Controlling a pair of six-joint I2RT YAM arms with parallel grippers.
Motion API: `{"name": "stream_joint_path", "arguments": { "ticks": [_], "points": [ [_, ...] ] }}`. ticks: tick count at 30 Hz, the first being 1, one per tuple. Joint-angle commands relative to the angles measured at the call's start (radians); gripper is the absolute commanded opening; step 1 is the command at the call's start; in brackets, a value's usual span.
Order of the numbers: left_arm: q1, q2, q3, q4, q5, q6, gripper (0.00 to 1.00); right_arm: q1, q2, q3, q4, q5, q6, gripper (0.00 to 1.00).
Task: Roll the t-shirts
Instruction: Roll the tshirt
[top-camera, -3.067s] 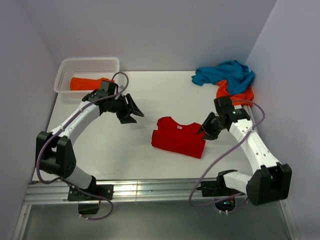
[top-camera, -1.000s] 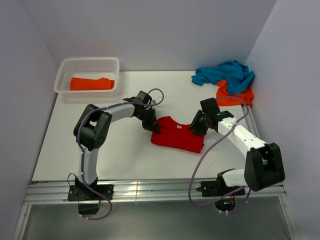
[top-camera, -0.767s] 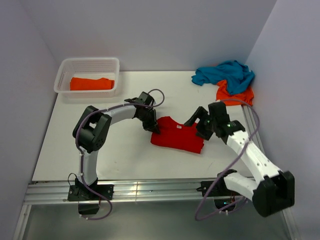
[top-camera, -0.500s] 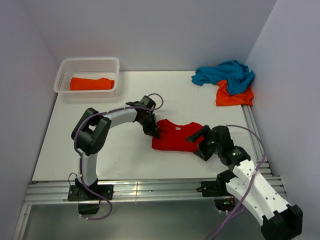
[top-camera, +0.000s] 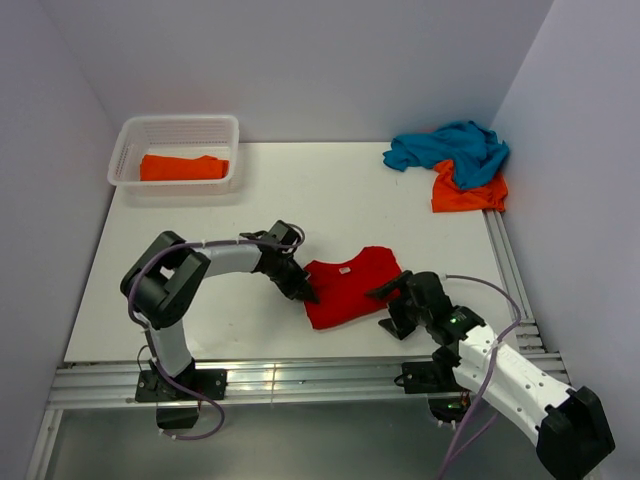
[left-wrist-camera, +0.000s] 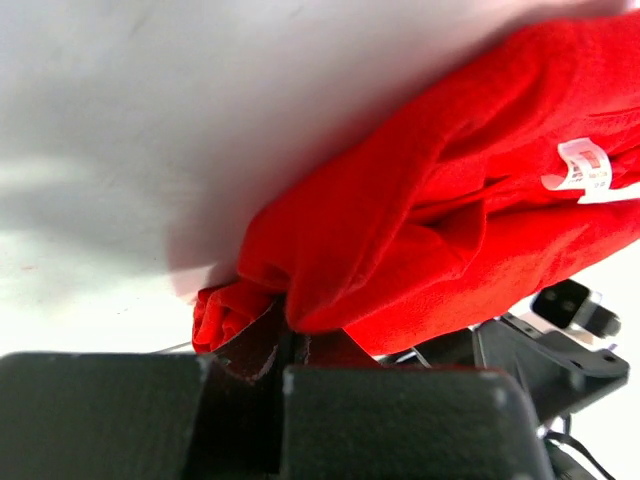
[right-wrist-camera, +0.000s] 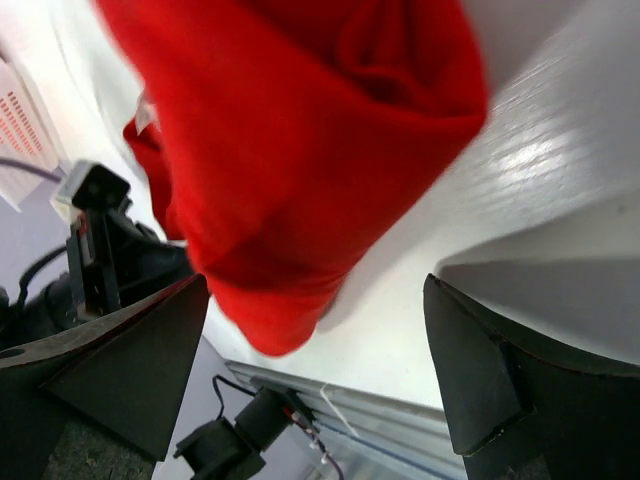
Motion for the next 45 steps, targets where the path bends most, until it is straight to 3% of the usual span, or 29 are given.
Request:
{"name": "stream_joint_path", "arguments": {
  "ticks": [1,9,17,20,21,24,28,31,34,42,45],
  "points": [
    [-0.034,-0.015,-0.069,-0.02,-0.047,-0.134,0.0,0.007,0.015,-0.036,0.118,0.05,0.018,0.95],
    [-0.083,-0.001,-0.1,0.057,0.037,-0.217,0.0,0.009,0.138,-0.063,0.308,0.052,-0.037,0.93],
    [-0.098,0.004,-0.12,0.116,0.074,-0.271,0.0,0.024,0.267,0.013,0.273,0.066,-0.083,0.68],
    [-0.098,0.001,-0.112,0.14,0.074,-0.277,0.0,0.026,0.282,0.058,0.208,0.07,-0.108,0.52],
    [-0.098,0.001,-0.112,0.14,0.077,-0.281,0.0,0.027,0.287,0.067,0.195,0.069,-0.109,0.52],
    [-0.1,0.007,-0.091,0.134,0.08,-0.263,0.0,0.026,0.323,0.128,0.097,0.078,-0.126,0.35],
    [-0.1,-0.025,0.019,-0.007,-0.017,-0.103,0.01,0.024,0.449,0.289,-0.126,0.089,-0.177,0.23],
    [-0.095,-0.099,0.102,-0.148,-0.16,0.028,0.16,0.024,0.587,0.432,-0.272,0.083,-0.236,0.17],
    [-0.087,-0.157,0.149,-0.26,-0.261,0.116,0.25,0.026,0.676,0.525,-0.367,0.076,-0.258,0.08],
    [-0.124,-0.291,0.224,-0.303,-0.409,0.286,0.29,0.009,0.785,0.693,-0.549,0.047,-0.235,0.0],
    [-0.162,-0.33,0.215,-0.257,-0.424,0.346,0.37,0.007,0.865,0.783,-0.64,0.049,-0.246,0.0]
  ]
}}
